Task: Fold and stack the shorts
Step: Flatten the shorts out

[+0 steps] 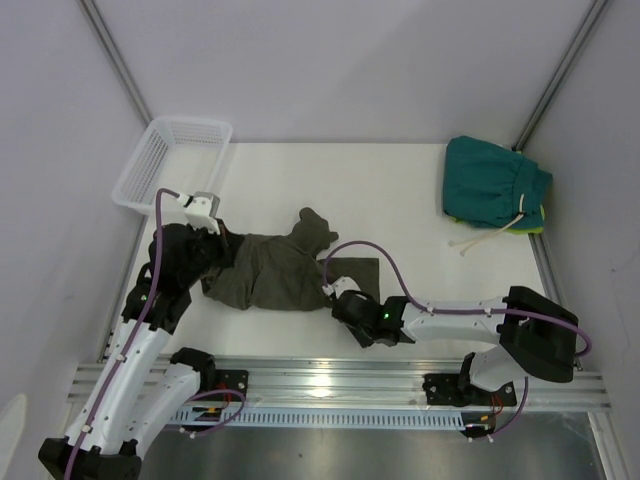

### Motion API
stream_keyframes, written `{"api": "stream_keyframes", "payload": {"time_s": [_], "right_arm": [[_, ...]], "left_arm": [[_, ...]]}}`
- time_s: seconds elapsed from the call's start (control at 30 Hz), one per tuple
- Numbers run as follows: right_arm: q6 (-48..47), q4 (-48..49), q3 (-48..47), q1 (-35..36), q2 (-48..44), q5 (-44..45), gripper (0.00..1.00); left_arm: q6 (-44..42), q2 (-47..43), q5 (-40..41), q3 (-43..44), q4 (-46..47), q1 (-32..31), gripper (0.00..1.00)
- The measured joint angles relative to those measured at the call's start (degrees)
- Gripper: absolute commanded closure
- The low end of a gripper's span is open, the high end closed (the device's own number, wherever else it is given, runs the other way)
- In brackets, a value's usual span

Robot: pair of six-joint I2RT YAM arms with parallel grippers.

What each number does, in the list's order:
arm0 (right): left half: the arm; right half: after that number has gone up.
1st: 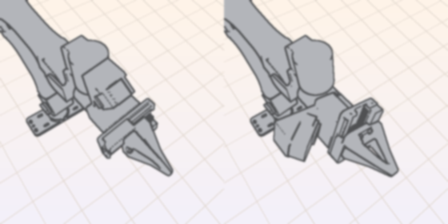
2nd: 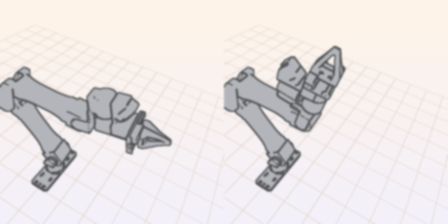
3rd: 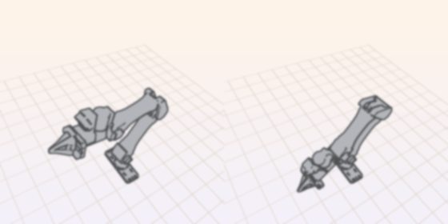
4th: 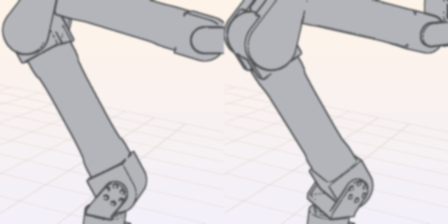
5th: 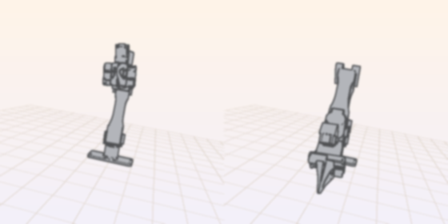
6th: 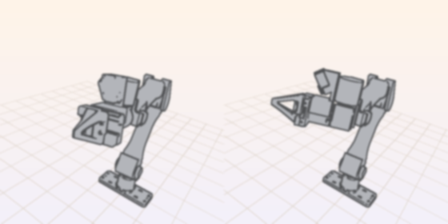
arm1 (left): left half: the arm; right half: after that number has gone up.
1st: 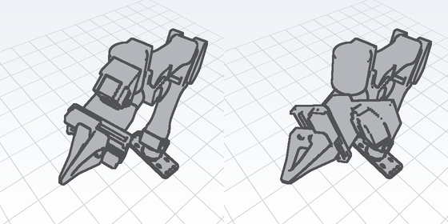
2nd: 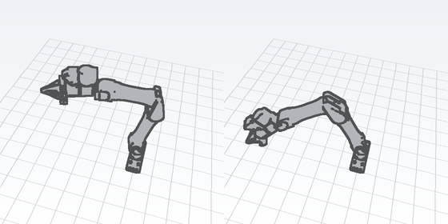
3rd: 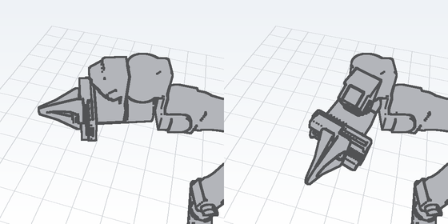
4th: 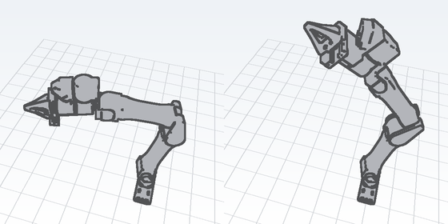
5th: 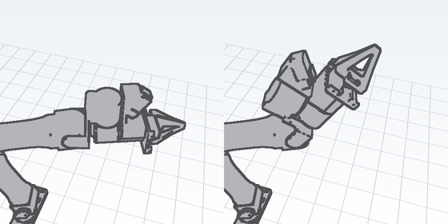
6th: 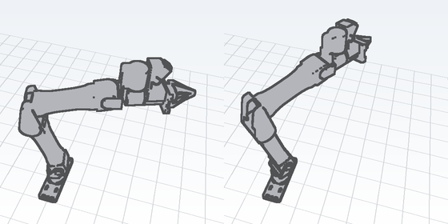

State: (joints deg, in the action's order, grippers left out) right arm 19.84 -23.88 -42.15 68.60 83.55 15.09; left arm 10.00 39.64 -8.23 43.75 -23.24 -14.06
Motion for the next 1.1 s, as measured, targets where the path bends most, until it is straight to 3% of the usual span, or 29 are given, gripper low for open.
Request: {"api": "stream_keyframes", "payload": {"time_s": [0.2, 0.47, 0.63, 0.8, 0.93, 1.1], "right_arm": [[0.17, -5.46, -4.94, -3.17, -3.08, 2.32, 1.0], [-6.56, -9.18, -29.94, -33.16, -4.63, -2.75, 1.0], [-9.33, -12.09, -53.94, -46.34, 7.13, -8.85, 1.0], [-10.43, -15.67, -77.61, -51.23, 18.73, -12.28, 1.0], [-10.71, -14.86, -77.55, -52.22, 14.56, -14.75, 1.0], [-10.71, -6.05, -56.33, -52.43, -6.95, -17.14, 1.0]], "left_arm": [[0.02, 0.26, -0.02, 1.01, -0.2, 0.37, 1.0], [2.4, 9.99, -0.96, 9.31, 3.61, 1.75, 1.0], [4.59, 29.22, -4.46, 29.77, 6.01, 5.29, 1.0], [7.15, 43.17, -8.44, 53.24, 7.26, 7.87, 1.0], [10.23, 40.44, -12.55, 56.85, 10.56, 8.04, 1.0], [15.26, 20.5, -16.41, 38.34, 19.02, 7.98, 1.0]]}}
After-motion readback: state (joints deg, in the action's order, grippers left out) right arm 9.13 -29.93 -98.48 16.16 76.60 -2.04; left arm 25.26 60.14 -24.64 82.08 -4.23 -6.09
